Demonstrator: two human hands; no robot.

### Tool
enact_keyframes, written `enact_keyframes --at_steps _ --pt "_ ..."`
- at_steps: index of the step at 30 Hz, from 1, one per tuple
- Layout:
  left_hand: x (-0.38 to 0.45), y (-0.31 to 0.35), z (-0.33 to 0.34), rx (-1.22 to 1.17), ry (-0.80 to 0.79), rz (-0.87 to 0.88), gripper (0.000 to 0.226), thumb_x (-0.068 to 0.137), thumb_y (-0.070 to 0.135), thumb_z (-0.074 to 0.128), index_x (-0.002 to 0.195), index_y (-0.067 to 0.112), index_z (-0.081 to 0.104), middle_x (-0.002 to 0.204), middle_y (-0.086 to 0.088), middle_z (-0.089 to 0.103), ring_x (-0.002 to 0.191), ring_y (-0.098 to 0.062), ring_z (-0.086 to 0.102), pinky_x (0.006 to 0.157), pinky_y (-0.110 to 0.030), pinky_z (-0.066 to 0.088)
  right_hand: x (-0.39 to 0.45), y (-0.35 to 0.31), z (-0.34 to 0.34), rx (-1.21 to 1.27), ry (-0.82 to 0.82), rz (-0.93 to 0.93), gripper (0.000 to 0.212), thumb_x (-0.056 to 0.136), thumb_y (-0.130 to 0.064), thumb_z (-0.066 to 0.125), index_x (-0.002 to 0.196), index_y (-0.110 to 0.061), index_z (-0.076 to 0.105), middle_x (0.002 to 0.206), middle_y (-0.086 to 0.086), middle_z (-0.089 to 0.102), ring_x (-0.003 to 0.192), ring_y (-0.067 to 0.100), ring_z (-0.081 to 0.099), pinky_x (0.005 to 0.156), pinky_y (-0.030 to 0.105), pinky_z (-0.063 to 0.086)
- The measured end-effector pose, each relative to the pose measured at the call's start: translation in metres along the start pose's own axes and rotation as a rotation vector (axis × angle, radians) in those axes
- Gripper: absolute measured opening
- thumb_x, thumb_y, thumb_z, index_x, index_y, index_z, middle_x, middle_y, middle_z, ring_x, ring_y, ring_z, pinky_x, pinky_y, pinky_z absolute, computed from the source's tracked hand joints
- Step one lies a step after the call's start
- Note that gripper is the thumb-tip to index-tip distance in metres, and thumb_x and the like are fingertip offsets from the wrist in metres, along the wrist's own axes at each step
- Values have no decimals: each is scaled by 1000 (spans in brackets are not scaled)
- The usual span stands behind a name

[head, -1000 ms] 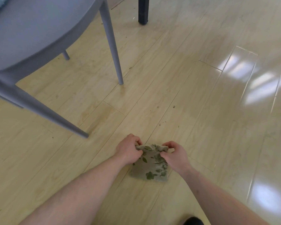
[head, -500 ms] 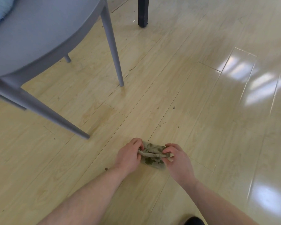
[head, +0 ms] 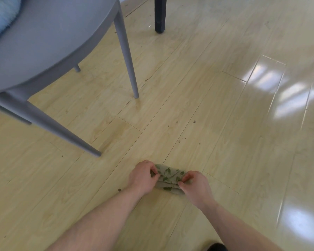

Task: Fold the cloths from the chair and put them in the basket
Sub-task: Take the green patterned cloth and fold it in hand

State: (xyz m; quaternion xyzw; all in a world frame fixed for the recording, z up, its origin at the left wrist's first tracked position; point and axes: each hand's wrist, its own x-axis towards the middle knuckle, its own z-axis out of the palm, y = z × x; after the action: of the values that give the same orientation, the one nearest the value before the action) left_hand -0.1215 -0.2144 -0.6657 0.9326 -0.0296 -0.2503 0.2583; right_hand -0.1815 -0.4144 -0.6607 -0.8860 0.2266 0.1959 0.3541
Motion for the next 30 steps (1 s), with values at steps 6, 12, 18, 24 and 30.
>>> enact_keyframes --at_steps 6,12,18,24,30 --pt "-8 -5 3 34 -105 -31 43 90 30 73 127 33 52 118 9 63 104 -13 62 86 -30 54 -5 5 -1 37 -81 74 37 76 -18 81 96 -22 50 87 -2 63 74 13 60 56 24 45" --pt "-19 8 -20 135 -160 -6 36 95 26 63 131 24 61 132 1 48 122 -19 50 106 -34 47 -13 -15 -23 26 -185 49 32 76 -17 76 107 -24 68 103 -8 69 91 8 64 68 20 54" --pt "-36 34 -72 -10 -231 -79 33 92 20 56 125 18 53 119 -4 60 107 -23 59 83 -30 48 -27 -51 -62 123 -170 63 30 70 -22 82 96 -27 68 95 -5 73 84 12 71 78 35 62" --pt "-64 64 -137 -88 -195 -82 33 96 20 50 129 17 44 120 -9 59 105 -26 59 84 -36 53 -60 -101 -105 293 -150 46 45 76 -22 85 116 -18 64 104 3 72 90 16 72 81 35 64" --pt "-98 104 -224 21 -53 71 44 99 26 49 141 16 39 120 -8 59 102 -24 59 82 -37 51 -103 -166 -171 442 -201 -60 50 87 -21 79 129 -19 53 116 7 69 99 23 74 86 45 63"
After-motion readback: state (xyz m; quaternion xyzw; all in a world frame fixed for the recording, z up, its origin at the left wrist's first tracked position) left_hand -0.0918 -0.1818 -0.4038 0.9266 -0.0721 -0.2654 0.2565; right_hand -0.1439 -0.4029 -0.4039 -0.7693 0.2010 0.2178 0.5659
